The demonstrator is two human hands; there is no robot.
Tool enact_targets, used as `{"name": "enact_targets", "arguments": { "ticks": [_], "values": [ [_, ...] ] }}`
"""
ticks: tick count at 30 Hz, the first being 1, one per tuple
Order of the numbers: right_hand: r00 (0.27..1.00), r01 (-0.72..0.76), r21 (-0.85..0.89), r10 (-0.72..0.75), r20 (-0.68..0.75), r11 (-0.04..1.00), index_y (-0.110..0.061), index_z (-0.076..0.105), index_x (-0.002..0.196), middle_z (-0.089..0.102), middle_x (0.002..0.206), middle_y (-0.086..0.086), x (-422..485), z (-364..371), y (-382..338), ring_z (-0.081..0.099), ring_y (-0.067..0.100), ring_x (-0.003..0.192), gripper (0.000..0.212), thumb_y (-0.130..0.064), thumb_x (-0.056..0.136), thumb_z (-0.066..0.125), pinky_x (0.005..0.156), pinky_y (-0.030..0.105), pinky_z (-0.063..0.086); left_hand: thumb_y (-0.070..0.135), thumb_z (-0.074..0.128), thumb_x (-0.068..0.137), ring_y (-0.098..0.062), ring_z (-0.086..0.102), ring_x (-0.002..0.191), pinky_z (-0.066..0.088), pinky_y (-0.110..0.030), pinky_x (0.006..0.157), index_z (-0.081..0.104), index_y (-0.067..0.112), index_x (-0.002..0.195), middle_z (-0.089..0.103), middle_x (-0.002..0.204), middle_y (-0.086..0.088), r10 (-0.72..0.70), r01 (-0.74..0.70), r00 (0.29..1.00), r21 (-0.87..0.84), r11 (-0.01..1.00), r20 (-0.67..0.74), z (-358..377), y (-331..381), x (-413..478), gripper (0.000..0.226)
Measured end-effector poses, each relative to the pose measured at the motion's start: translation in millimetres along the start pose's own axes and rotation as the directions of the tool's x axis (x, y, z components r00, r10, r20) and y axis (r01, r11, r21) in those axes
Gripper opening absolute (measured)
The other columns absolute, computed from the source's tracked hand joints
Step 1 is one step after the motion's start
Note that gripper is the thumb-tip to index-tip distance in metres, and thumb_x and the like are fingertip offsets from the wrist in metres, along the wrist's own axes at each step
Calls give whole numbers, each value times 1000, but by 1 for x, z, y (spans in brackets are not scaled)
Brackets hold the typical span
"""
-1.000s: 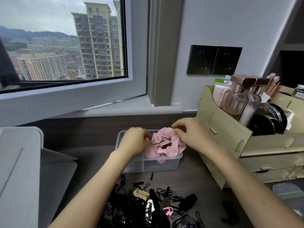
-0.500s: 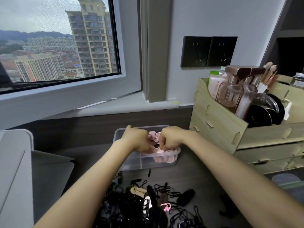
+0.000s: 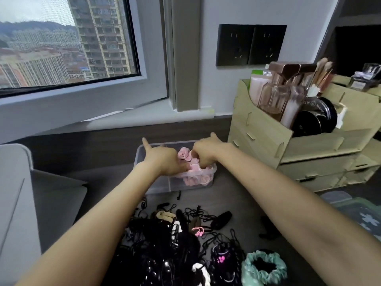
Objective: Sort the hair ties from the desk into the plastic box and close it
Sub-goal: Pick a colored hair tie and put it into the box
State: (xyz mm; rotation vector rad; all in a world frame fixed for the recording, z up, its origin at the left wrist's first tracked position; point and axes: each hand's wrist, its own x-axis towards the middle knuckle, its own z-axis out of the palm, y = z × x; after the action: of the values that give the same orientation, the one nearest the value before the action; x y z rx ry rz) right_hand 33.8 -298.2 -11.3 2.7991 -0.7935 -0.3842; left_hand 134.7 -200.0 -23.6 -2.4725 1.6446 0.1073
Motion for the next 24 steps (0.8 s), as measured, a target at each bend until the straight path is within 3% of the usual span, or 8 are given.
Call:
{"name": "enact_targets", "arguments": {
  "ticks": [1, 4, 7, 9, 11, 14, 18, 24],
  "values": [
    [997, 2, 84, 5, -83, 996, -26, 58, 81, 60, 88, -2, -7, -2, 3, 56, 24, 109, 6, -20, 81, 60, 99, 43, 27, 65, 32, 87, -24, 33, 138, -8, -70, 105, 63, 28, 116, 59, 129, 4, 2, -4, 999, -31, 1000, -52, -2, -1, -5, 56],
    [943, 25, 273, 68, -326, 962, -32, 67, 108, 68, 103, -9, -53, -9, 11, 56, 17, 107, 25, -28, 84, 62, 97, 39, 30, 54, 43, 89, -24, 44, 129, 6, -64, 110, 63, 28, 113, 58, 129, 1, 5, -41, 963, -129, 991, -268, -10, -3, -31, 41],
    [984, 158, 508, -95, -149, 847, -25, 73, 96, 66, 80, -16, -128, -11, 13, 58, -2, 78, 20, -31, 77, 73, 79, 19, 45, 49, 51, 86, -21, 54, 117, 32, -46, 107, 66, 32, 107, 63, 122, 4, 34, -124, 923, -214, 969, -384, -13, 3, -73, 30],
    [959, 157, 522, -256, 123, 838, -24, 68, 107, 65, 88, -14, -178, -6, 9, 59, -2, 80, 35, -34, 74, 76, 71, 13, 46, 45, 57, 85, -17, 60, 106, 43, -36, 97, 70, 32, 97, 68, 110, 9, 64, -190, 926, -312, 931, -373, -11, 11, -105, 22],
    [933, 167, 390, -273, 235, 906, -31, 61, 117, 60, 99, -15, -211, 14, 3, 54, 2, 89, 47, -41, 73, 75, 75, 19, 43, 43, 62, 83, -12, 62, 93, 45, -26, 84, 70, 30, 90, 70, 95, 10, 103, -233, 939, -388, 892, -327, -3, 22, -136, 17],
    [967, 186, 285, -227, 116, 940, -35, 58, 117, 55, 104, -19, -227, 54, -10, 49, 1, 97, 43, -44, 77, 69, 84, 22, 34, 53, 61, 79, -11, 63, 89, 47, -26, 82, 69, 29, 92, 69, 90, 11, 183, -275, 948, -385, 881, -259, 14, 44, -160, 28],
    [998, 69, 511, -62, -30, 857, -32, 67, 99, 62, 91, -19, -232, 75, -8, 58, 0, 91, 16, -29, 84, 61, 83, 23, 47, 55, 60, 78, -19, 59, 105, 39, -35, 93, 61, 30, 112, 65, 108, 5, 255, -274, 961, -251, 928, -107, 35, 77, -159, 43],
    [971, 4, 737, 175, -166, 676, -32, 54, 82, 61, 86, -10, -241, 80, 4, 57, 8, 84, 21, -12, 89, 50, 76, 30, 45, 31, 67, 78, -18, 58, 86, 46, -28, 77, 54, 24, 77, 59, 84, 6, 205, -246, 969, -476, 844, -138, 39, 84, -155, 15]
  ]
}}
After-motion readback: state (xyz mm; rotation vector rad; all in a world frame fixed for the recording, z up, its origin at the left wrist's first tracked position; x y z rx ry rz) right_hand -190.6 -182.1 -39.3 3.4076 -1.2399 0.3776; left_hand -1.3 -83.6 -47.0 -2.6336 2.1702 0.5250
